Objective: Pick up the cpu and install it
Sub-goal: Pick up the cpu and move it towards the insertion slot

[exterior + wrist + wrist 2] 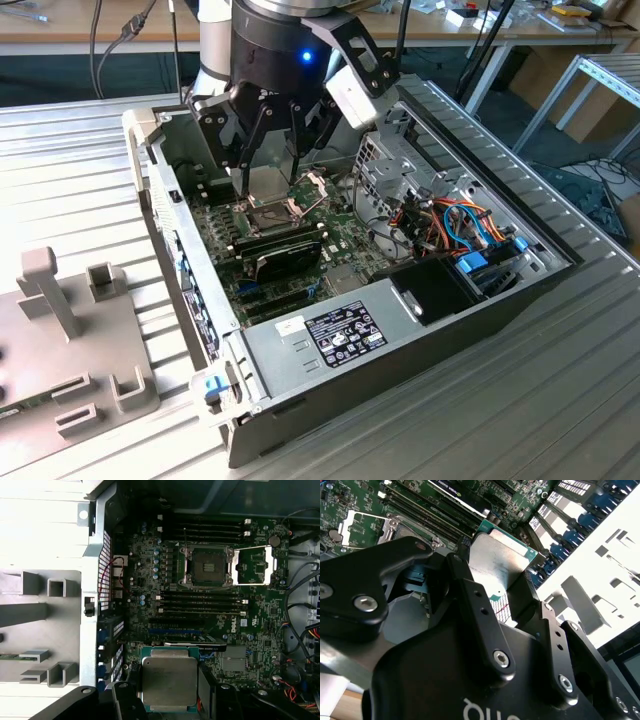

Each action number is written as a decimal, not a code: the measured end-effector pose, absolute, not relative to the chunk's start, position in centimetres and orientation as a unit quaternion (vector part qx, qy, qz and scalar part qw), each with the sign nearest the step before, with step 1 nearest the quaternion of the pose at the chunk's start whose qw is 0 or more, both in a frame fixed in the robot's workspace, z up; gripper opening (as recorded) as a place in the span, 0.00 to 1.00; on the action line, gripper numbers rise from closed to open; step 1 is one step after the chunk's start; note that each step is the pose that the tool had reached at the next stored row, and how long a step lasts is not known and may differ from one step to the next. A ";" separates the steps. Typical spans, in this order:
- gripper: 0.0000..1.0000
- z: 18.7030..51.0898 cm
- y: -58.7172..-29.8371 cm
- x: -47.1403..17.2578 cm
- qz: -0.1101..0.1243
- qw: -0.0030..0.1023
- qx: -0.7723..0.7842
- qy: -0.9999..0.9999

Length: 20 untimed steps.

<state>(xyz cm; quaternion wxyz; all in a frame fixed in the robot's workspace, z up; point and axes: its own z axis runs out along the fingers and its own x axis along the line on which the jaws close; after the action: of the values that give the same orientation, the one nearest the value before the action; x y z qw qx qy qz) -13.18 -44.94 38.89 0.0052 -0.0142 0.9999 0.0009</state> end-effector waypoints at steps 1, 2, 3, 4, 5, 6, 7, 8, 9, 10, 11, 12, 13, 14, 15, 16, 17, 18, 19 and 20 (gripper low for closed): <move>0.55 38.9 -44.9 -13.1 0.001 0.005 -0.014 1.000; 0.55 38.9 -44.9 -13.1 0.001 0.005 -0.014 1.000; 0.55 38.9 -44.9 -13.0 0.001 0.005 -0.014 1.000; 0.55 38.9 -44.9 -13.0 0.001 0.005 -0.014 1.000; 0.55 38.9 -44.9 -12.9 0.001 0.005 -0.014 1.000; 0.55 38.9 -44.9 -12.8 0.001 0.005 -0.014 1.000; 0.55 38.9 -44.9 -12.7 0.001 0.005 -0.014 1.000; 0.55 38.9 -44.9 -12.5 0.001 0.005 -0.014 1.000; 0.55 38.9 -44.9 -12.4 0.001 0.005 -0.014 1.000; 0.55 38.9 -44.9 -12.2 0.001 0.005 -0.014 1.000; 0.55 38.9 -44.9 -12.0 0.001 0.005 -0.014 1.000; 0.55 38.9 -44.9 -11.8 0.001 0.005 -0.014 1.000; 0.55 38.9 -44.9 -11.5 0.001 0.005 -0.014 1.000; 0.55 38.9 -44.9 -11.3 0.001 0.005 -0.014 1.000; 0.55 38.9 -44.9 -11.0 0.001 0.005 -0.014 1.000; 0.55 38.9 -44.9 -10.8 0.001 0.005 -0.014 1.000; 0.55 38.9 -44.9 -10.5 0.001 0.005 -0.014 1.000; 0.55 38.8 -44.9 -10.2 0.001 0.005 -0.014 1.000; 0.55 38.8 -44.9 -10.0 0.001 0.005 -0.014 1.000; 0.55 38.8 -44.9 -9.8 0.001 0.005 -0.014 1.000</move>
<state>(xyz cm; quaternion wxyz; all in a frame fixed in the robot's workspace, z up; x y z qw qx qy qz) -9.80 -44.93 38.83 0.0052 -0.0142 0.9999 0.0009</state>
